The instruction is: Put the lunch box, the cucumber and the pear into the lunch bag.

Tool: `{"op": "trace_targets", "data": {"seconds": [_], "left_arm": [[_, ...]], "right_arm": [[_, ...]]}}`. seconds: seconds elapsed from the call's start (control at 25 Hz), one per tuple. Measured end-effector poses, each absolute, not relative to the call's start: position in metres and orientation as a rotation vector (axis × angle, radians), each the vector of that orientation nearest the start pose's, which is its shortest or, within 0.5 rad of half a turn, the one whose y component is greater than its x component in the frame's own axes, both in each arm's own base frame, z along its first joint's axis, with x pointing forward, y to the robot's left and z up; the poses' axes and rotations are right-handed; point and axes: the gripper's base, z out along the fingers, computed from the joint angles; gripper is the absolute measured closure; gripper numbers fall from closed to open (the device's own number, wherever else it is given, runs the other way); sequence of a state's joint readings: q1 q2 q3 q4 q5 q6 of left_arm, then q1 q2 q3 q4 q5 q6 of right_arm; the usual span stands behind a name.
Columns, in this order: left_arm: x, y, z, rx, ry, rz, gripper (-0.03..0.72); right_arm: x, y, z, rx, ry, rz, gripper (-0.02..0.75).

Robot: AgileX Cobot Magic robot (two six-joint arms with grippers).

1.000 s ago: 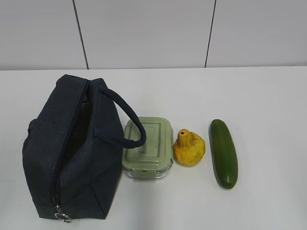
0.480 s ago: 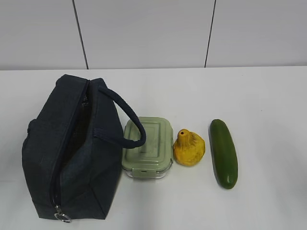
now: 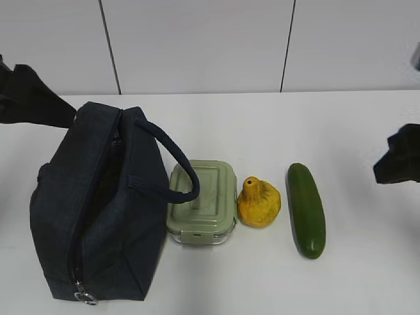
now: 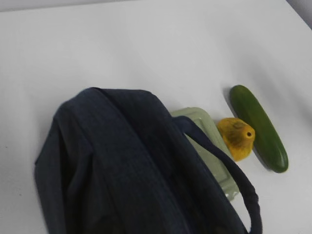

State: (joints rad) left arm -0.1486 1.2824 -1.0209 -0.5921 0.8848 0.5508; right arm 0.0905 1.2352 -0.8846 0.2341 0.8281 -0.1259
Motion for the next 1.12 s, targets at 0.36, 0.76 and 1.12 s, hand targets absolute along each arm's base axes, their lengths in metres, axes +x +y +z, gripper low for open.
{"op": "trace_targets", "data": {"seconds": [0.36,0.76,1.12], "left_arm": [[0.242,-0.069,0.305,0.563,2.572,-0.524,0.326],[0.246,-0.071,0.288,0.519,2.721,-0.581,0.326],[0.249,-0.078,0.275,0.578,2.785,-0.581,0.554]], "right_arm": [[0.285,0.048,0.242,-0.118,2.766,0.379,0.295],[0.301,0.051,0.227,-0.111,2.763,0.404,0.295],[0.304,0.051,0.227,-0.104,2.731,0.392,0.295]]}}
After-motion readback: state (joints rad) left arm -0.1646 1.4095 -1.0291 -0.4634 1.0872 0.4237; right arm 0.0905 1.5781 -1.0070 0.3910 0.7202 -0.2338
